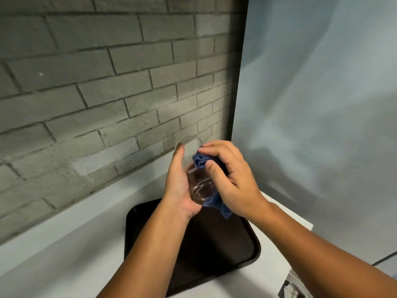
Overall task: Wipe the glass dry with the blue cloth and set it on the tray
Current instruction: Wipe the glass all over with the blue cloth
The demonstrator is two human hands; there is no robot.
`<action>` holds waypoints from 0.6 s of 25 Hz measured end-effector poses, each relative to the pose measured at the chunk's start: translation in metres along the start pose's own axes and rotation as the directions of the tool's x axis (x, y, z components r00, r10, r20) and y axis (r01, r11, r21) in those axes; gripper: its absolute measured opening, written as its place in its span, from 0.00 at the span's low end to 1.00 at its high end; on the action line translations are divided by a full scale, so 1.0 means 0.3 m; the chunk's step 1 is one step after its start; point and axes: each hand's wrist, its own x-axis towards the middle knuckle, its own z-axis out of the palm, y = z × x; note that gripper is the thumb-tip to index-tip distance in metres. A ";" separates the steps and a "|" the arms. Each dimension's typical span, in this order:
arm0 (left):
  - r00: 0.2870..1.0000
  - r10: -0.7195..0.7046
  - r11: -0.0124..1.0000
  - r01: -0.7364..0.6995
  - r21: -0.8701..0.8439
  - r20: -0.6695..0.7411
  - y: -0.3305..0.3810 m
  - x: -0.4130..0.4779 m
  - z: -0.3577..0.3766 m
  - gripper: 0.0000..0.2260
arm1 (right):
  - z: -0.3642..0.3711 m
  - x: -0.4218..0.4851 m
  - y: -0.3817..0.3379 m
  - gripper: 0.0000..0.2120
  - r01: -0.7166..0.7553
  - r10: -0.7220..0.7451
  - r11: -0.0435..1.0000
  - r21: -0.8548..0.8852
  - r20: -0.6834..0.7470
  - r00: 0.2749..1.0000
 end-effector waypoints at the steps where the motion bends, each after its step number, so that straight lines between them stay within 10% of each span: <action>1: 1.000 -0.001 1.000 0.001 -0.003 -0.002 -0.001 0.004 -0.001 0.36 | -0.004 -0.015 -0.018 0.13 0.090 -0.089 0.995 -0.051 0.037 0.995; 3: 1.000 -0.008 0.999 0.009 -0.035 0.014 -0.009 0.011 -0.007 0.35 | -0.019 -0.004 -0.011 0.12 0.263 -0.247 0.961 -0.089 0.162 0.955; 7: 1.000 -0.012 1.000 0.012 -0.011 0.017 -0.022 0.004 0.012 0.34 | -0.046 0.057 0.003 0.13 -0.005 0.008 1.000 -0.018 0.194 0.981; 11: 1.000 0.010 1.000 -0.010 -0.010 0.003 -0.003 -0.003 0.011 0.32 | -0.029 0.043 -0.029 0.13 0.099 -0.096 0.995 -0.007 0.204 0.974; 15: 0.998 0.048 0.996 -0.044 0.080 -0.044 0.009 -0.017 0.032 0.37 | -0.003 0.071 -0.032 0.17 -0.452 0.460 0.805 0.384 0.075 0.885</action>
